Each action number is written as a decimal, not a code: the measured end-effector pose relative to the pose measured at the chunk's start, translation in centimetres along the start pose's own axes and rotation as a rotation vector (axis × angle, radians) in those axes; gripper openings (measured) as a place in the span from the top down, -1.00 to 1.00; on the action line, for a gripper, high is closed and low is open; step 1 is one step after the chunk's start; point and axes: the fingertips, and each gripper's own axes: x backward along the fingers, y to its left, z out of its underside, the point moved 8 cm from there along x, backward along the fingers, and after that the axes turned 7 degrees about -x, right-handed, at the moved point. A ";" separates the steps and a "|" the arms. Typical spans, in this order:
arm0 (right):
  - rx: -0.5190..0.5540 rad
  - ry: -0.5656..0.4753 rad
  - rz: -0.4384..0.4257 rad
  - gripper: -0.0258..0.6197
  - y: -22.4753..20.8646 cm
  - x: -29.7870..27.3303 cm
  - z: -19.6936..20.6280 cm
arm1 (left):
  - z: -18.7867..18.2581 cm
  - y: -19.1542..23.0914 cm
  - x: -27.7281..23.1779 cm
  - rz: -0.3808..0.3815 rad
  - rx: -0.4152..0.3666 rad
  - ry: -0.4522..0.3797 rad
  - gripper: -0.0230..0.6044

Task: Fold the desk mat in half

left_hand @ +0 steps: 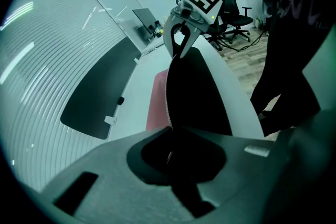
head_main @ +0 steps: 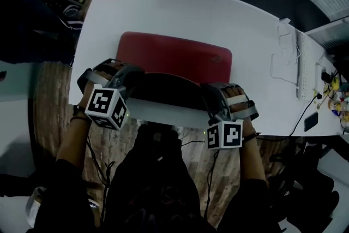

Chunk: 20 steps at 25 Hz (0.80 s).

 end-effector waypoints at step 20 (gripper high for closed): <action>-0.029 0.041 -0.100 0.81 -7.4 -10.1 4.2 | 4.9 7.9 -9.0 0.082 0.025 0.039 0.86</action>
